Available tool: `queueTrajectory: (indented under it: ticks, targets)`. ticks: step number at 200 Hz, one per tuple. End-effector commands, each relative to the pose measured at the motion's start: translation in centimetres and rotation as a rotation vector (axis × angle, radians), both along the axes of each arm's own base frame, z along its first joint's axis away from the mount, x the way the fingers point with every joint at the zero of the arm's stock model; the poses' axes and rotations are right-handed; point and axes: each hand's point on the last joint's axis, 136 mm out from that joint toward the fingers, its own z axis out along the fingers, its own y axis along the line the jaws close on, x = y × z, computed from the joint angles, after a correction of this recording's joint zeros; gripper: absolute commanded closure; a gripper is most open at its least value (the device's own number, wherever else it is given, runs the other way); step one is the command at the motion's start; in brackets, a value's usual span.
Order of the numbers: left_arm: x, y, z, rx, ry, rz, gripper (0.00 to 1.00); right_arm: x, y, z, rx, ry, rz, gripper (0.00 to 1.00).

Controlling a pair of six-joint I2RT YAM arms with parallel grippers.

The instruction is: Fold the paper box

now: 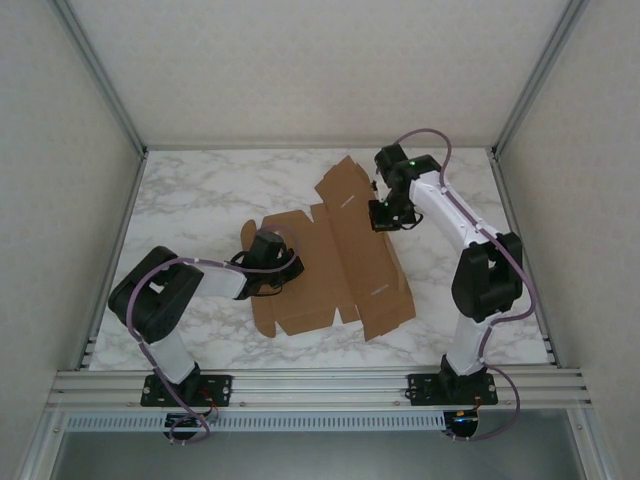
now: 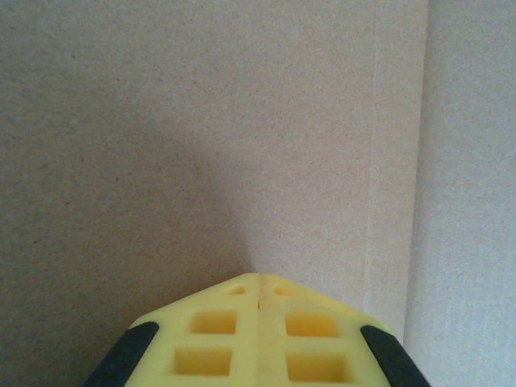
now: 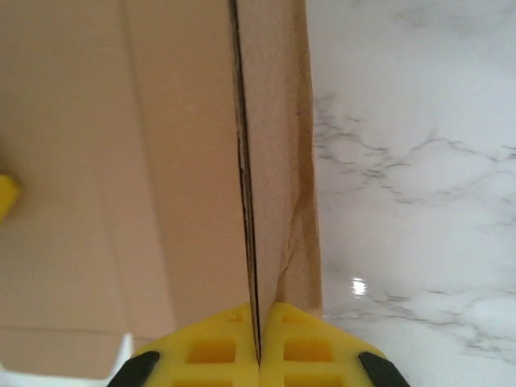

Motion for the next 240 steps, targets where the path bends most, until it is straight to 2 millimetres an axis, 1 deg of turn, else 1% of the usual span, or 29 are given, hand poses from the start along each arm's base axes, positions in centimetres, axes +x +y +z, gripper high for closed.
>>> queueTrajectory:
  ticks: [1, 10, 14, 36, 59, 94, 134, 176, 207, 215, 240]
  targets:
    - [-2.6, 0.9, -4.2, 0.058, 0.137, -0.014, 1.0, -2.6, 6.5, 1.4, 0.268, 0.102, 0.095, 1.0]
    - [-2.6, 0.9, -4.3, 0.059, 0.138, -0.012, 1.0, -2.9, 7.0, 1.6, 0.285, 0.107, 0.102, 1.0]
    - [-2.2, 0.7, -3.9, 0.046, 0.118, -0.012, 1.0, -3.0, 7.2, 1.7, 0.291, 0.109, 0.102, 1.0]
    - [-2.2, 0.7, -4.0, 0.045, 0.117, -0.009, 1.0, -3.6, 8.5, 2.4, 0.344, 0.121, 0.107, 1.0]
    - [-2.1, 0.8, -4.0, 0.042, 0.117, -0.007, 1.0, -4.0, 10.2, 3.3, 0.439, 0.138, 0.097, 1.0]
    - [-1.9, 1.0, -3.7, 0.039, 0.111, -0.001, 1.0, -4.0, 12.3, 3.5, 0.555, 0.169, 0.057, 1.0]
    - [-2.1, 1.1, -3.7, 0.024, 0.113, 0.001, 1.0, -3.9, 14.6, 2.2, 0.62, 0.194, 0.028, 1.0]
    - [-2.1, 1.2, -3.3, 0.009, 0.108, 0.006, 1.0, -3.1, 16.6, -0.6, 0.618, 0.214, -0.015, 0.99]
    - [-2.1, 1.4, -3.1, 0.006, 0.104, 0.011, 1.0, -3.2, 18.3, -2.9, 0.575, 0.243, -0.009, 0.97]
    - [-2.1, 1.4, -3.0, 0.005, 0.103, 0.011, 1.0, -3.2, 18.5, -3.4, 0.561, 0.248, -0.008, 0.97]
    - [-2.0, 1.7, -2.9, 0.006, 0.101, 0.017, 1.0, -3.2, 18.7, -3.8, 0.546, 0.247, -0.01, 0.97]
